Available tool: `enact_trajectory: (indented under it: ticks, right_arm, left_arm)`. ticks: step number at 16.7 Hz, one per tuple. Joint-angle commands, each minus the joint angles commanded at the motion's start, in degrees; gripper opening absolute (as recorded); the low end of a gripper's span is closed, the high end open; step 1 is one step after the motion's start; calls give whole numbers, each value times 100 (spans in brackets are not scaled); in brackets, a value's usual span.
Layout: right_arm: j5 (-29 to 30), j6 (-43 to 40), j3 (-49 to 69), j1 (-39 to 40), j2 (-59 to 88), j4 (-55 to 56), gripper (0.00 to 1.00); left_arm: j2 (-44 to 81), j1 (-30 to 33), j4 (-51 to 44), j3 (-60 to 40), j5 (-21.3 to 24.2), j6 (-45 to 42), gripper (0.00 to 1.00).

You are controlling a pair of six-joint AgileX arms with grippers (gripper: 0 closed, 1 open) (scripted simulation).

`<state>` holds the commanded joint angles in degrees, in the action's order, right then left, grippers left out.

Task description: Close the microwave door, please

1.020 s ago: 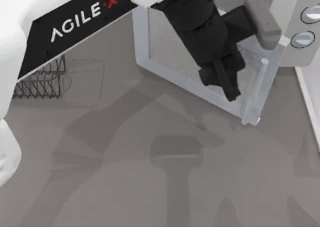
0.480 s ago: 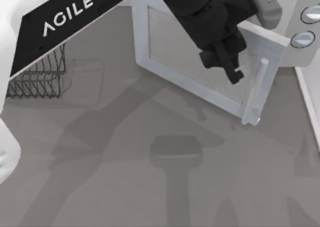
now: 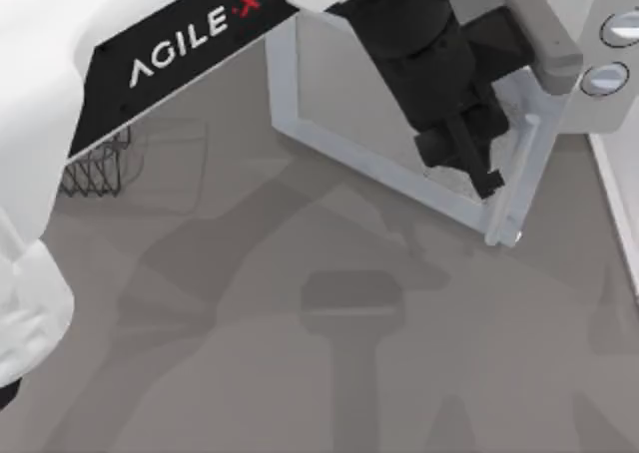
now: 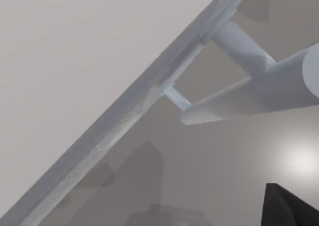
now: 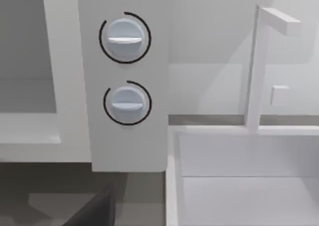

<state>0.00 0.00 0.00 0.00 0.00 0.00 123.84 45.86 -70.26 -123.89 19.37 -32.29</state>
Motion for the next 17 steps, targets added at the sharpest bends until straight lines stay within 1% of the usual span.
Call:
enact_trajectory:
  ticks: [3,7,13,17]
  right_arm:
    - [0,0,0,0,0,0,100]
    - [0,0,0,0,0,0,100]
    - [0,0,0,0,0,0,100]
    - [0,0,0,0,0,0,100]
  left_arm:
    - [181,61,-94,-169,-23,82,0]
    - [126,-29,80,-549,-184,108,0]
    - [141,0,64,-545,-171,110,0]
    - [340,99,-117,-604,-119,183,0]
